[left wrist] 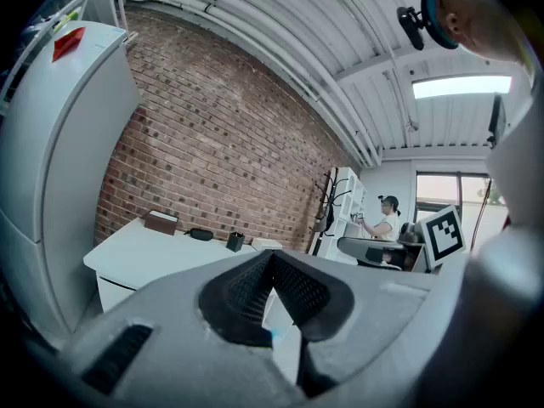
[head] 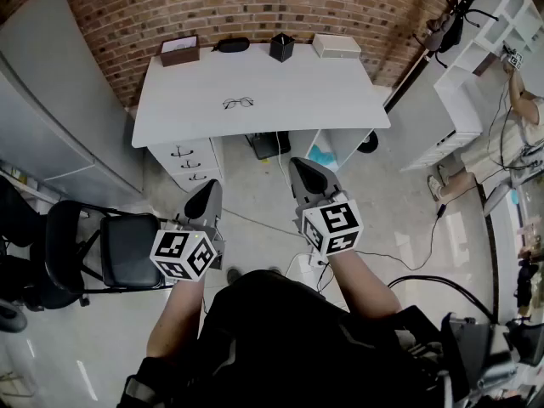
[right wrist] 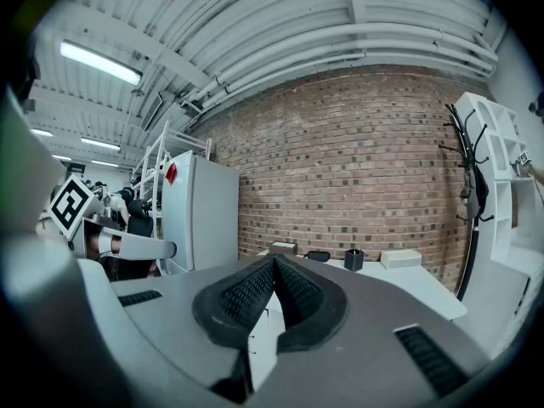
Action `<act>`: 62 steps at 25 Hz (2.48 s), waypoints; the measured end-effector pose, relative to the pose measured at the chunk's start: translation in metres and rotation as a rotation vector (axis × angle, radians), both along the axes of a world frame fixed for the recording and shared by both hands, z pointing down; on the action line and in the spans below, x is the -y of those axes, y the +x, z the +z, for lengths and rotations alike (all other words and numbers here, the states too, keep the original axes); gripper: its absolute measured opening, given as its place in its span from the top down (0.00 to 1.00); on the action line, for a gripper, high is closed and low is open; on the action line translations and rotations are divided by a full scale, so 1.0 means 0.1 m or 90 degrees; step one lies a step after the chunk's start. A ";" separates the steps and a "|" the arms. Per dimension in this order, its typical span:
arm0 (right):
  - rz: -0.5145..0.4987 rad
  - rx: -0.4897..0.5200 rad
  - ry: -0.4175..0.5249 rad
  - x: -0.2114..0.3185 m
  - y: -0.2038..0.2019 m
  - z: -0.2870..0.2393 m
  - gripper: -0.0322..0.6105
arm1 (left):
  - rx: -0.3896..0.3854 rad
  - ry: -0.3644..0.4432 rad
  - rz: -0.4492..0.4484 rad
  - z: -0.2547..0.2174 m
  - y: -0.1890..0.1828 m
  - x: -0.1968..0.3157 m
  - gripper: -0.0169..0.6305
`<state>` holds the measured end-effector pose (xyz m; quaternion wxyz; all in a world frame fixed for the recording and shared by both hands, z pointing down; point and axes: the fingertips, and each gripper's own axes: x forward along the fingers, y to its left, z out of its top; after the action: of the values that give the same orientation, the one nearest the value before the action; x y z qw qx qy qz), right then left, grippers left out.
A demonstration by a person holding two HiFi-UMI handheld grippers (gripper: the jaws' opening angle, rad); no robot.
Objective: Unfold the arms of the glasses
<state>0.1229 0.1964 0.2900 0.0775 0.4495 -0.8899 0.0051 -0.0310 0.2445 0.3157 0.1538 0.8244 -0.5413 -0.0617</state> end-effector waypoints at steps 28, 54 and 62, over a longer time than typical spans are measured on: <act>0.013 -0.003 -0.015 0.17 -0.41 0.13 0.94 | 0.050 0.008 -0.034 0.02 -0.51 0.15 0.96; -0.004 -0.018 -0.005 0.53 -1.12 0.21 0.94 | 0.004 0.008 0.004 0.25 -1.04 0.53 0.96; -0.019 -0.006 -0.023 1.14 -1.09 0.30 0.94 | 0.009 -0.014 -0.012 0.33 -0.99 1.07 0.96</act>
<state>0.0138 0.0821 0.3201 0.0901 0.4347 -0.8959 0.0178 -0.1303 0.1379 0.3488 0.1584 0.8179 -0.5507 -0.0513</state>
